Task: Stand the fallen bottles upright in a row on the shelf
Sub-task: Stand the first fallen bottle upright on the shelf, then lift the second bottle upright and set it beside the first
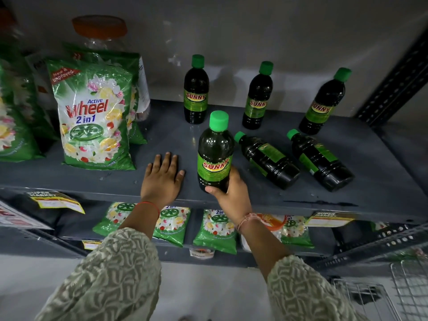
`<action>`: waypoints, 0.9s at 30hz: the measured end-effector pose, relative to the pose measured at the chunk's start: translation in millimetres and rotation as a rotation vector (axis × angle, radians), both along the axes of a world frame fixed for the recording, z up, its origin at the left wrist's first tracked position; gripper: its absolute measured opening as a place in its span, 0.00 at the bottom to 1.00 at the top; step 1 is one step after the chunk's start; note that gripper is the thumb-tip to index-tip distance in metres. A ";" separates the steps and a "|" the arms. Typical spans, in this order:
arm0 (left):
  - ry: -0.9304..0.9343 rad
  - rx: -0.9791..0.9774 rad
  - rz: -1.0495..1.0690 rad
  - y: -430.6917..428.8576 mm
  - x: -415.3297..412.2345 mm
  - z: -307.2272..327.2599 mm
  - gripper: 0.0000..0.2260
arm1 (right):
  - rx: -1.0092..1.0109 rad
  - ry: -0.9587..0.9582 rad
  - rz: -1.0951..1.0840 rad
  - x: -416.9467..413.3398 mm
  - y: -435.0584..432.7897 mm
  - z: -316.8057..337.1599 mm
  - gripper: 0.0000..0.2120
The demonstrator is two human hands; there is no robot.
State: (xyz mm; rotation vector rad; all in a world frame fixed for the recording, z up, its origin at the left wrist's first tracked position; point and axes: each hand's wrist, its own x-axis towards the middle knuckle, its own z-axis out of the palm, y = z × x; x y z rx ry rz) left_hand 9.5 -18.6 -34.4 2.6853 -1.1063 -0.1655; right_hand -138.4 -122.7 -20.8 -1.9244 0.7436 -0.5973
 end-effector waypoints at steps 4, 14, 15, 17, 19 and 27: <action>0.008 0.015 0.000 -0.1 0.1 0.2 0.25 | 0.036 0.013 0.043 -9.6 2.9 2.6 0.30; 0.041 0.065 0.009 -2.3 0.8 5.5 0.24 | 0.052 -0.071 -0.035 -34.3 6.3 17.4 0.34; 0.048 0.074 0.015 -4.2 1.0 6.3 0.24 | -0.088 -0.110 -0.120 -41.5 0.7 26.5 0.30; 0.042 0.080 0.023 -7.7 -1.0 6.2 0.24 | -0.499 -0.042 -0.287 -49.5 -30.9 48.2 0.27; 0.012 0.077 0.021 -9.4 -4.4 5.1 0.24 | -0.593 0.367 -0.219 -46.6 -79.0 68.0 0.35; -0.037 0.084 0.020 -10.1 -3.6 0.2 0.24 | -0.390 0.588 -0.232 -13.3 -119.9 52.1 0.40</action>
